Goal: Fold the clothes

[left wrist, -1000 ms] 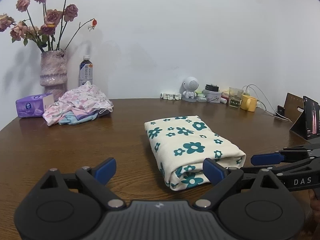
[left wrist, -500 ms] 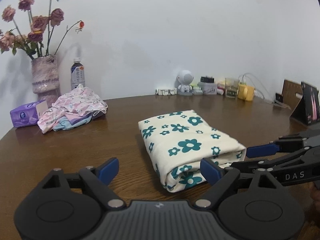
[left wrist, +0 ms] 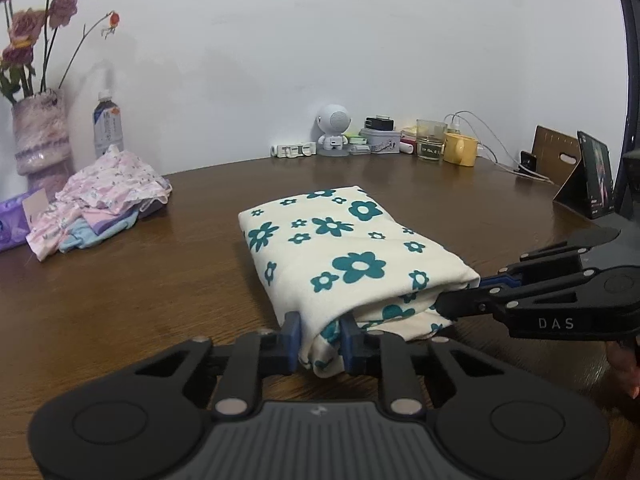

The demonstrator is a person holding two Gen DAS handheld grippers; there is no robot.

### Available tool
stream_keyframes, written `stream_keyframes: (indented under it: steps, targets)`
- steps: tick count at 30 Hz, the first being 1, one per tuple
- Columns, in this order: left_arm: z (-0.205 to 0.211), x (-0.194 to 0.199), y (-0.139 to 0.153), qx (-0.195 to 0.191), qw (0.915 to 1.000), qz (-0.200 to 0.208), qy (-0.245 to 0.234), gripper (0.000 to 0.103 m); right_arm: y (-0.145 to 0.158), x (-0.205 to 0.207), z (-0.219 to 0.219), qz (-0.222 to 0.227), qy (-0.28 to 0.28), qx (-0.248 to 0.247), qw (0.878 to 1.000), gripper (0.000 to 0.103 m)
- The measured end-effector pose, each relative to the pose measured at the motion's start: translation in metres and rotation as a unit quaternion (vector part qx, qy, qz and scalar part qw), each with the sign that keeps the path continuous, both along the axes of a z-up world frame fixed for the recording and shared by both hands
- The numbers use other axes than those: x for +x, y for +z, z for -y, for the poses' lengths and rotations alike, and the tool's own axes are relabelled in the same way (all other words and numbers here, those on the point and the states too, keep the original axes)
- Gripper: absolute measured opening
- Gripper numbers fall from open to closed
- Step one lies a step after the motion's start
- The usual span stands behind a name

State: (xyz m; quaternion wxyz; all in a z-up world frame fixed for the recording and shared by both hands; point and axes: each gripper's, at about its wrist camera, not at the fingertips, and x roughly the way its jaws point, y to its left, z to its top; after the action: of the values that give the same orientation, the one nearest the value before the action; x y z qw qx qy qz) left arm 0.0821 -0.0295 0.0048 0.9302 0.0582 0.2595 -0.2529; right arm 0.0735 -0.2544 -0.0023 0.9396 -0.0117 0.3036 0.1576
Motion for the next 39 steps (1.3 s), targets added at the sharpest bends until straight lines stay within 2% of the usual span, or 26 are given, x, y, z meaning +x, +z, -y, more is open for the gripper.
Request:
stream_keyframes:
  steps: [6,10,14,17,21,23,26,39]
  targets:
    - [-0.004,0.004,-0.002,-0.014,0.9998,-0.012,0.000,0.018,-0.002,0.000,0.001,0.000,0.000,0.003,1.000,0.009]
    - [-0.007,-0.004,0.002,-0.016,0.9998,-0.008,-0.004,0.026,-0.002,-0.002,0.002,0.002,-0.002,0.009,1.000,0.009]
    - [-0.012,-0.014,0.006,-0.013,0.9999,0.001,-0.009,0.046,0.003,-0.008,0.005,0.010,0.000,0.012,1.000,0.013]
    - [-0.011,-0.008,0.006,-0.007,1.0000,0.002,0.001,0.046,0.005,-0.009,0.006,0.012,0.001,0.012,1.000,0.018]
    - [-0.005,0.003,0.005,0.000,1.0000,0.000,-0.007,0.044,0.003,-0.002,0.004,0.010,0.002,0.011,1.000,0.018]
    - [-0.004,0.006,0.003,-0.006,0.9998,-0.007,-0.016,0.023,0.002,0.000,0.004,0.007,0.001,0.010,1.000,0.016]
    - [-0.004,0.005,0.001,-0.010,0.9998,-0.004,-0.015,0.018,-0.001,0.002,0.004,-0.001,0.003,0.009,1.000,0.011]
    - [-0.008,0.006,-0.003,-0.031,0.9994,-0.013,-0.005,0.016,-0.004,0.000,0.001,0.002,0.001,0.004,1.000,0.007]
